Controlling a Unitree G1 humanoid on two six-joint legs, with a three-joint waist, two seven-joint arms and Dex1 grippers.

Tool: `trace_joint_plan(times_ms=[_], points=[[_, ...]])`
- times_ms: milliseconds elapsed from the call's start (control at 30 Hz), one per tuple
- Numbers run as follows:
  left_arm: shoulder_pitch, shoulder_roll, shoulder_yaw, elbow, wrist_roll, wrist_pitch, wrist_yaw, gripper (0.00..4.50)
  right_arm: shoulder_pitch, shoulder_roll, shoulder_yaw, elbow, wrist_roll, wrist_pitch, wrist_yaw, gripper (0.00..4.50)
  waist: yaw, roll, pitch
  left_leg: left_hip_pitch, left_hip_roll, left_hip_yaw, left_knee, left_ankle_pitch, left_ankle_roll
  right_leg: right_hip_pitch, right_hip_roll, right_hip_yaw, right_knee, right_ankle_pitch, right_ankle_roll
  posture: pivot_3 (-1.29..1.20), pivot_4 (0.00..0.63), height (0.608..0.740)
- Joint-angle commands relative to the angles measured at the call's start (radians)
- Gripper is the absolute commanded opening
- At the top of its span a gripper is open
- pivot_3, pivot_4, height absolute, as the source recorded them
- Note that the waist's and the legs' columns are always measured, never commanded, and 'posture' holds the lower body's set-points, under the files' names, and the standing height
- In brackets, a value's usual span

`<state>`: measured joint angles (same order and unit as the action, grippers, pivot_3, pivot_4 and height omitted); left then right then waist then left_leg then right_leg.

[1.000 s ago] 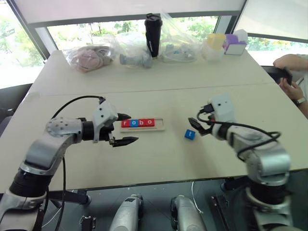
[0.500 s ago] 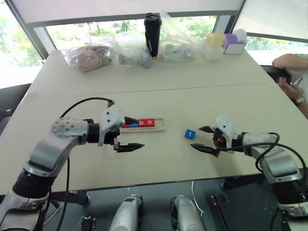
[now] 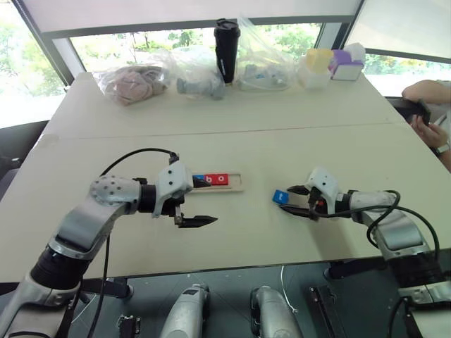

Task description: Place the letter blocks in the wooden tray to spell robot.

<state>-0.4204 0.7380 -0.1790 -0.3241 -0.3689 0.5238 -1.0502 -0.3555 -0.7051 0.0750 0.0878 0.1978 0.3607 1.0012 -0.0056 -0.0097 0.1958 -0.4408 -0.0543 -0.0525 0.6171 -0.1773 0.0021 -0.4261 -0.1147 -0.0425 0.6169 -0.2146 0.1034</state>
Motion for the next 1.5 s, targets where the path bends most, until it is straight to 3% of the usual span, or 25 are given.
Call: trace_joint_plan(times_ms=[33, 200, 333, 533, 767, 1500], points=[[-0.014, 0.005, 0.011, -0.037, 0.003, 0.014, 0.014, 4.5, -0.023, 0.007, 0.001, 0.001, 0.0, -0.017, 0.005, 1.12, 0.0, 0.0, 0.0, 0.0, 0.0, 0.0, 0.0, 0.0, 0.0, 0.0, 0.0, 0.0, 0.0, 0.0, 0.001, 0.0, 0.15, 0.74], [0.025, 0.028, 0.041, -0.021, 0.014, -0.004, 0.022, 4.5, -0.082, 0.017, -0.002, 0.011, 0.002, -0.017, 0.002, 1.12, -0.005, 0.0, 0.0, 0.0, 0.0, 0.0, 0.0, 0.0, 0.0, 0.0, 0.0, 0.0, 0.0, 0.0, 0.001, 0.0, 0.15, 0.74], [0.056, 0.092, 0.129, 0.058, 0.007, -0.047, -0.005, 4.5, -0.269, 0.073, 0.064, 0.069, -0.014, -0.026, 0.045, 1.12, -0.019, 0.0, 0.0, 0.001, 0.001, 0.001, 0.0, 0.0, 0.0, -0.002, 0.001, 0.002, 0.003, 0.001, 0.0, 0.0, 0.15, 0.74], [0.065, 0.136, 0.203, 0.149, 0.008, -0.092, -0.019, 4.5, -0.481, 0.195, 0.191, 0.315, -0.098, -0.109, 0.122, 1.12, -0.004, 0.0, 0.0, 0.003, 0.002, 0.0, 0.0, 0.0, -0.001, -0.001, 0.002, 0.001, 0.006, 0.0, -0.002, 0.0, 0.15, 0.74], [0.105, 0.136, 0.231, 0.123, 0.002, -0.086, 0.001, 4.5, -0.608, 0.285, 0.262, 0.592, -0.189, -0.244, 0.166, 1.12, -0.01, 0.0, 0.0, 0.001, -0.002, 0.0, 0.0, 0.001, -0.001, -0.001, 0.001, 0.002, 0.002, 0.001, 0.001, 0.0, 0.15, 0.74], [0.15, 0.111, 0.233, 0.019, -0.025, -0.024, 0.085, 4.5, -0.752, 0.358, 0.246, 0.917, -0.278, -0.42, 0.224, 1.12, -0.015, 0.0, 0.0, 0.006, 0.0, -0.001, -0.002, 0.003, -0.005, -0.003, 0.002, 0.003, 0.013, 0.001, 0.001, 0.0, 0.15, 0.74]])
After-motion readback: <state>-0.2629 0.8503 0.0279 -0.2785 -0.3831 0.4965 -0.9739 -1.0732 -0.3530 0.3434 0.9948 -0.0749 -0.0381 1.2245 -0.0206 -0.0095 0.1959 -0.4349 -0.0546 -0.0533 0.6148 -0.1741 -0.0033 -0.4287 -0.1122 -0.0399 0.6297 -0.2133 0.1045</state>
